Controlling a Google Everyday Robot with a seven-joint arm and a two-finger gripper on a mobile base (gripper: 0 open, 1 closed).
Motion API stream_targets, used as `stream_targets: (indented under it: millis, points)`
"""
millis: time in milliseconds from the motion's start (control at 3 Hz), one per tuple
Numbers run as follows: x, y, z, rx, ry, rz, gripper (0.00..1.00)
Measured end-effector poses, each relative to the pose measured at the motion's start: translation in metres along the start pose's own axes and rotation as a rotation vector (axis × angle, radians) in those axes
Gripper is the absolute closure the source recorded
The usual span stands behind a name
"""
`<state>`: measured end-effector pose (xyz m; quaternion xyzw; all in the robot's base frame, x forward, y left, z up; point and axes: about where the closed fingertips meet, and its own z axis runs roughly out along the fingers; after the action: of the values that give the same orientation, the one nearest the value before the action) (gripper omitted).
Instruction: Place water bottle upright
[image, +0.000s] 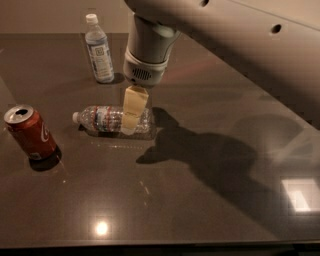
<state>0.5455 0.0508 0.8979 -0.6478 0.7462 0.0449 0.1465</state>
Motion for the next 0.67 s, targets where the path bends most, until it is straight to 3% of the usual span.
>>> stream_targets:
  millis: [667]
  points:
    - [-0.044,0.031,0.026,-0.030,0.005,-0.098,0.00]
